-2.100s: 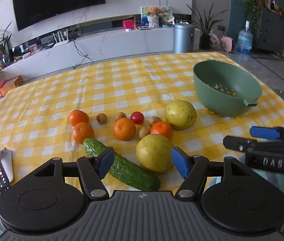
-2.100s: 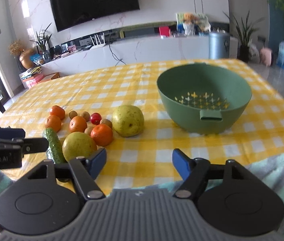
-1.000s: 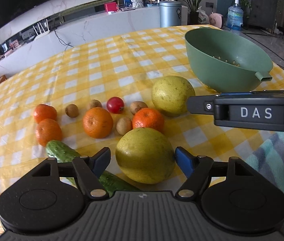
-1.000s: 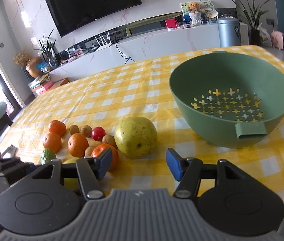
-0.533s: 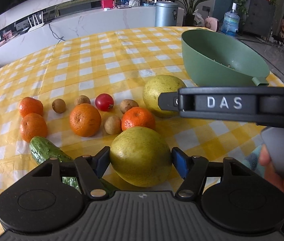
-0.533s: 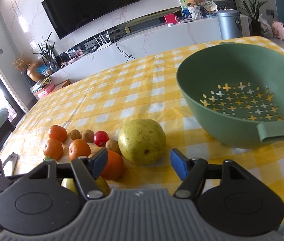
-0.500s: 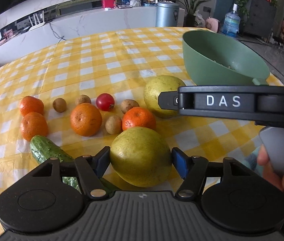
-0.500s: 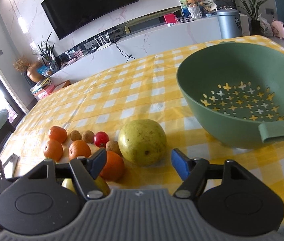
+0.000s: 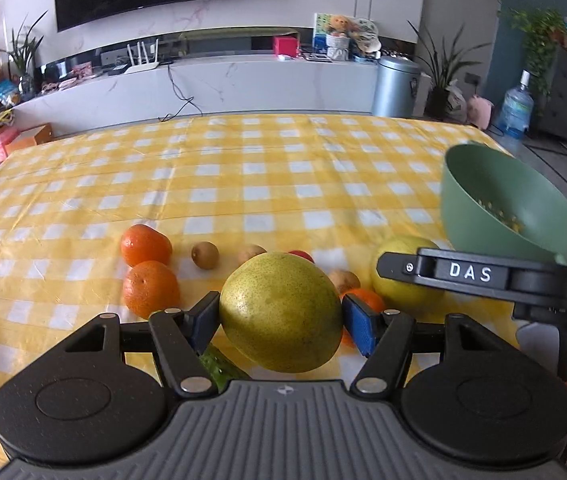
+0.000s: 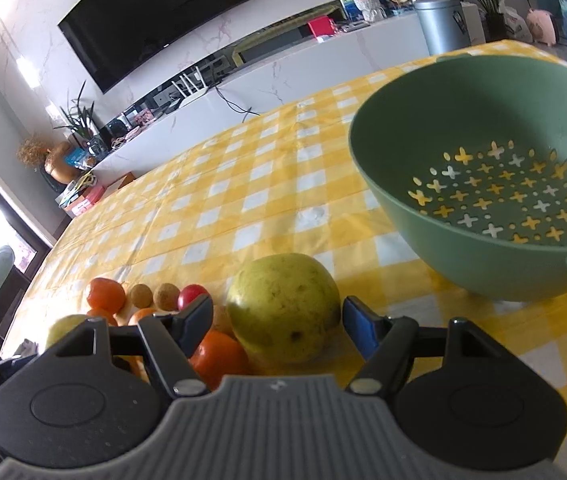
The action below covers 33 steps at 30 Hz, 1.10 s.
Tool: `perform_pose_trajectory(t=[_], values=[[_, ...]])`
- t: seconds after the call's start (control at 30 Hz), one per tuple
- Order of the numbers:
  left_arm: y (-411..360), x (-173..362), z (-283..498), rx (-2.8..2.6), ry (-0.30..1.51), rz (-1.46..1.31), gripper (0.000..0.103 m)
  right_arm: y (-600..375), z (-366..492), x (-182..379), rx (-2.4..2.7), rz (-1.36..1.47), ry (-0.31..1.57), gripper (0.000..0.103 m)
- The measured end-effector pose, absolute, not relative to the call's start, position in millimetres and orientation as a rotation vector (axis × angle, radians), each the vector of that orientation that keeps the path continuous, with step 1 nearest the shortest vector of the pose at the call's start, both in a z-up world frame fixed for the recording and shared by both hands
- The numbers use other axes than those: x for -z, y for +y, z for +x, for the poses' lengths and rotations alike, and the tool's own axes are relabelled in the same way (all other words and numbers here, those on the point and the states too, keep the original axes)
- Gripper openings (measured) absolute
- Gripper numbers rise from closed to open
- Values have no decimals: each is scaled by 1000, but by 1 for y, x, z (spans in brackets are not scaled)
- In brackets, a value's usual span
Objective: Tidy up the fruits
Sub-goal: 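Carry both pears over the green colander with both tools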
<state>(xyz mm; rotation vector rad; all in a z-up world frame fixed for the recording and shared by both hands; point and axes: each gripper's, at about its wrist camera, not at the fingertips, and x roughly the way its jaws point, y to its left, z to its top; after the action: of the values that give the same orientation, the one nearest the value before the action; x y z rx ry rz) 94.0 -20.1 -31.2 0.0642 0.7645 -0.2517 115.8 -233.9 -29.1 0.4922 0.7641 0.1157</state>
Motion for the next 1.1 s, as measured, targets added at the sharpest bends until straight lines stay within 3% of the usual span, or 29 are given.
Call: perform_pose_trajectory(t=[0.67, 1.1], values=[[-19, 23, 90, 210, 781, 72, 75, -235, 121, 35, -100, 500, 757, 64], [-34, -31, 66, 279, 696, 37, 75, -257, 52, -32, -142, 437, 517, 63]])
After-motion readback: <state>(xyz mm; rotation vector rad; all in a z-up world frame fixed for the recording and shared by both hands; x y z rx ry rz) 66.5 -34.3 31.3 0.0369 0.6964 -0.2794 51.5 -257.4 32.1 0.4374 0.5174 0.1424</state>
